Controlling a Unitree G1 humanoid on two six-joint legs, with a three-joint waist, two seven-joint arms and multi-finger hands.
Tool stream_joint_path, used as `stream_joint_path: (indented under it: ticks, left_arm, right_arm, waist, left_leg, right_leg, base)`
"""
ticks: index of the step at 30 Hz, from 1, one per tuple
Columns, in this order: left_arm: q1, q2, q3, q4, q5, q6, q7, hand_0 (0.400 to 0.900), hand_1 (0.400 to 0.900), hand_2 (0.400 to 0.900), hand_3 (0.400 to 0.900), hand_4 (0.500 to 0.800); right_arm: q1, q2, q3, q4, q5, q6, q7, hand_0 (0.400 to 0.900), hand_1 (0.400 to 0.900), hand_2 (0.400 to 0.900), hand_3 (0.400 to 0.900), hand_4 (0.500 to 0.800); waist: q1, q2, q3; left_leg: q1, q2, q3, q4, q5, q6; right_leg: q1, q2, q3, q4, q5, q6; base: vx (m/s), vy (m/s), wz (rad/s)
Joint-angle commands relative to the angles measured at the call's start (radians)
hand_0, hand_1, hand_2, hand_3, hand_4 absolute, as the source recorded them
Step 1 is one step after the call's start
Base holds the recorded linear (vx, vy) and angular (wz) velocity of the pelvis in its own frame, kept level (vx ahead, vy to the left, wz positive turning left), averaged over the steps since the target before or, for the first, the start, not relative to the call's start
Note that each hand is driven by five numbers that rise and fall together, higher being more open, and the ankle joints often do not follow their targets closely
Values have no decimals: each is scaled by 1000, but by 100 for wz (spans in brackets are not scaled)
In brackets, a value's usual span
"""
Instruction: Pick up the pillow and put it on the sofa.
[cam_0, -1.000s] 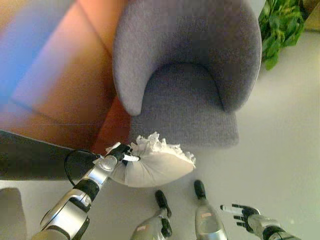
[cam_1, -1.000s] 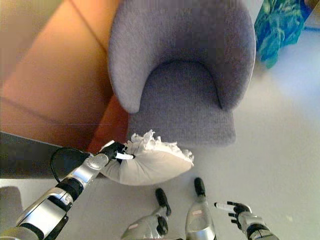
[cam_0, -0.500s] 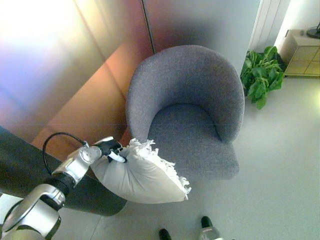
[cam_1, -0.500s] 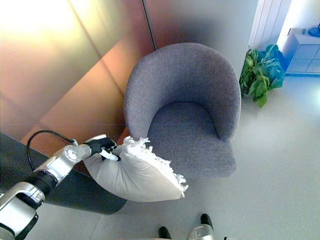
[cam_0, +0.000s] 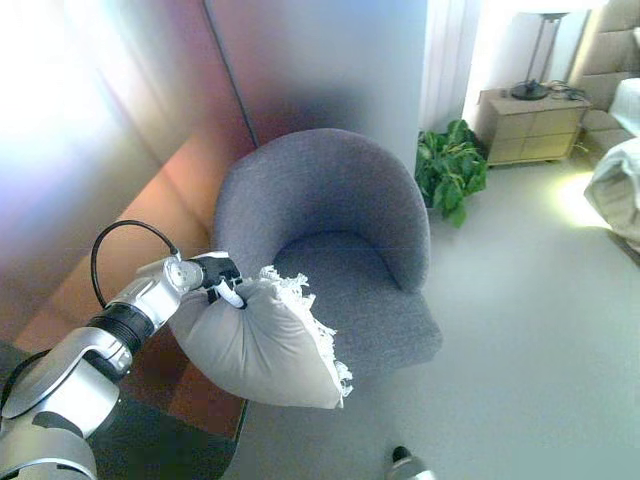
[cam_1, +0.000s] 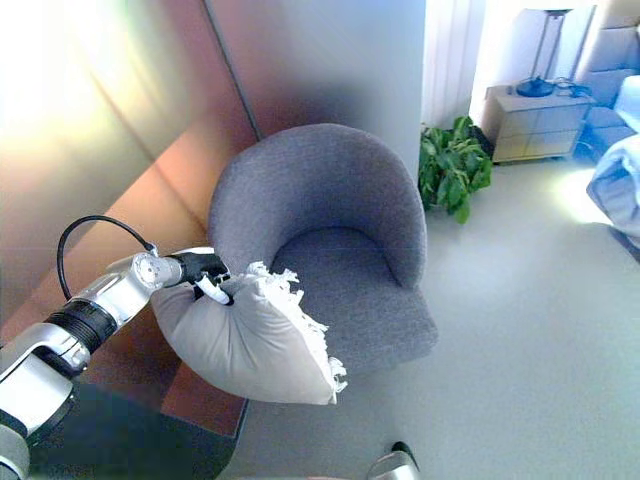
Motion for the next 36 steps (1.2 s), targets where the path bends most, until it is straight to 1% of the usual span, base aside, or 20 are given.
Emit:
stream_joint_path:
  ticks: [1,4,9,11,14,17,23,25,26,27,29,36]
  left_arm:
    - [-301,28,84,101,26,16,76,400,400,400,400,500]
    - [-312,14,81,129,26,27,88,400,400,400,400,500]
    - [-326,-14,79,159,25,69,107,400,400,400,400,500]
    - [-329,-21,83,172,15,89,113,400,400,400,400,500]
    - [-325,-22,90,194,28,114,113,400,400,400,400,500]
    - [-321,-15,98,218,17,105,128,400,400,400,400,500]
    - [-332,-8,98,260,-5,93,131,400,400,400,400,500]
    - [-332,-4,101,265,3,82,152,400,400,400,400,500]
    - [-331,-4,103,268,7,71,149,400,400,400,400,500]
    - [-332,-1,102,264,2,71,144,900,900,900,900,800]
    - [-329,4,101,252,-7,60,143,900,900,900,900,800]
    - [-335,20,88,212,1,52,124,900,900,900,900,800]
  right_arm:
    - [44,-32,-16,51,33,2,-16,900,900,900,900,800]
    - [54,-31,-19,49,46,-6,-20,900,900,900,900,800]
    - [71,-28,-26,50,58,-14,-17,900,900,900,900,800]
    - [77,-27,-28,52,60,-20,-14,900,900,900,900,800]
    - [84,-22,-28,54,60,-31,-14,900,900,900,900,800]
    - [95,-19,-25,51,61,-40,-12,900,900,900,900,800]
    - [108,-30,-30,53,55,-31,18,900,900,900,900,800]
    - [110,-30,-30,57,53,-35,32,900,900,900,900,800]
    - [112,-29,-27,56,59,-38,33,900,900,900,900,800]
    - [112,-27,-24,55,63,-37,32,900,900,900,900,800]
    - [111,-23,-19,53,73,-37,30,900,900,900,900,800]
    - [112,-7,-3,57,77,-57,31,900,900,900,900,800]
  waist:
    - [0,77,-56]
    - [-18,83,-53]
    - [-41,84,-50]
    - [-48,81,-49]
    - [-53,77,-49]
    - [-60,71,-49]
    - [-70,63,-49]
    - [-70,63,-51]
    - [-69,63,-52]
    - [-68,63,-52]
    - [-64,63,-54]
    - [-49,52,-60]
  left_leg:
    - [83,-15,74,9,-69,-53]
    - [83,-16,85,11,-71,-52]
    - [81,-12,101,13,-71,-51]
    - [81,-10,106,15,-72,-50]
    - [78,-7,114,18,-71,-50]
    - [75,-6,118,19,-71,-49]
    - [82,-4,120,22,-78,-47]
    - [84,-3,122,23,-79,-47]
    - [85,-3,122,25,-80,-47]
    - [85,-2,121,25,-80,-48]
    - [85,-1,120,28,-82,-48]
    - [83,5,110,30,-81,-47]
  right_leg:
    - [-25,67,46,34,-23,81]
    - [-32,71,61,36,-23,82]
    - [-42,83,88,33,-19,81]
    - [-46,87,95,33,-19,80]
    - [-51,93,104,34,-18,78]
    - [-54,99,112,30,-16,75]
    - [-43,103,116,24,-18,78]
    - [-41,103,115,25,-19,78]
    - [-40,103,114,25,-20,78]
    - [-40,102,114,24,-20,78]
    - [-38,101,109,26,-22,77]
    - [-36,106,91,29,-24,70]
  base:
    - [36,-35,-21]
    - [27,-37,-21]
    - [24,-50,-19]
    - [22,-52,-16]
    - [14,-54,-12]
    - [13,-49,-8]
    - [33,-43,-3]
    - [35,-38,-6]
    - [15,-13,-5]
    - [0,0,0]
    - [0,0,0]
    - [-2,-6,1]
